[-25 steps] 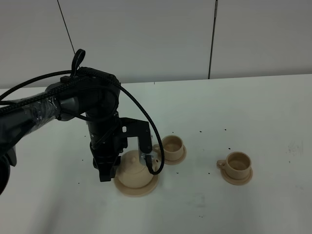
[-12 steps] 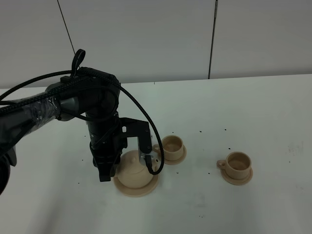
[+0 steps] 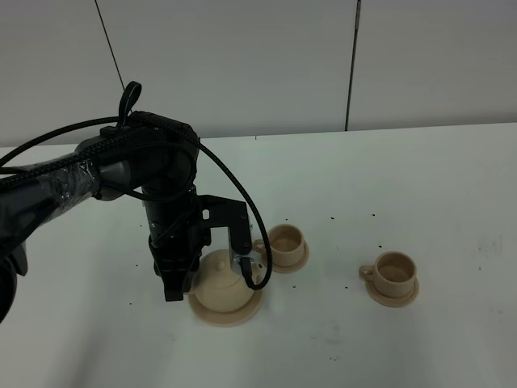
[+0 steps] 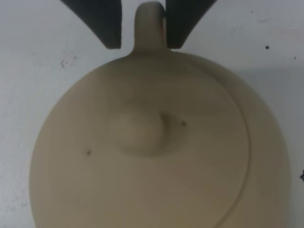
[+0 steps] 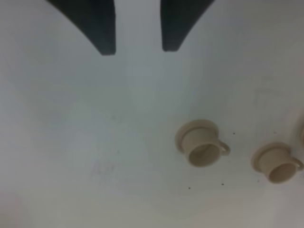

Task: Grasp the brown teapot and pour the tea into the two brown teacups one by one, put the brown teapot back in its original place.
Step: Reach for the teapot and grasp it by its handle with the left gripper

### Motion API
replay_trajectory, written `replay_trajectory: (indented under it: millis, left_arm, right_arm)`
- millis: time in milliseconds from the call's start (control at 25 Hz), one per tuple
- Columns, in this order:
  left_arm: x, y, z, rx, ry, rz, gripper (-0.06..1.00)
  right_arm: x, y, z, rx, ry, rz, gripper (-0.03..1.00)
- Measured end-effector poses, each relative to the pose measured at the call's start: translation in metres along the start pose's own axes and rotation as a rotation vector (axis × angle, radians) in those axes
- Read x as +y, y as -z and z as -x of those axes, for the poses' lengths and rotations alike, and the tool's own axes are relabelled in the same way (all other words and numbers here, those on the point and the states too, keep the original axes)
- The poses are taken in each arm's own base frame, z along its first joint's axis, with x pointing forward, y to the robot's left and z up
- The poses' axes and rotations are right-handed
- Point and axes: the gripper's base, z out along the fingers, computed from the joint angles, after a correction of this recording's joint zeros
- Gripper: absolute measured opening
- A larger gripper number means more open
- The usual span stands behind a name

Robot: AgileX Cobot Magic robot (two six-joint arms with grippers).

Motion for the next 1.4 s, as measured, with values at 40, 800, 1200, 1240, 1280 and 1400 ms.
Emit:
replay_trajectory:
  millis: [40, 800, 1200, 1240, 1280, 1400]
  left_arm:
    - [0.0, 0.0, 0.0, 0.0, 0.0, 0.0, 0.25]
    - [0.0, 0.0, 0.0, -0.002, 0.001, -0.002, 0.17]
    - [-0.001, 0.001, 0.0, -0.002, 0.002, -0.008, 0.17]
    - [-0.001, 0.004, -0.001, -0.004, 0.003, -0.002, 0.17]
    - [-0.001, 0.006, -0.001, -0.005, 0.002, 0.008, 0.17]
    - [-0.002, 0.014, -0.004, -0.006, 0.003, 0.029, 0.17]
  right_arm:
    - [0.0, 0.0, 0.0, 0.0, 0.0, 0.0, 0.23]
    - [0.0, 0.0, 0.0, 0.0, 0.0, 0.0, 0.24]
    - [0.0, 0.0, 0.0, 0.0, 0.0, 0.0, 0.24]
    - [0.0, 0.0, 0.0, 0.0, 0.0, 0.0, 0.24]
    - [0.0, 0.0, 0.0, 0.0, -0.001, 0.0, 0.24]
    - [0.0, 0.0, 0.0, 0.0, -0.001, 0.0, 0.24]
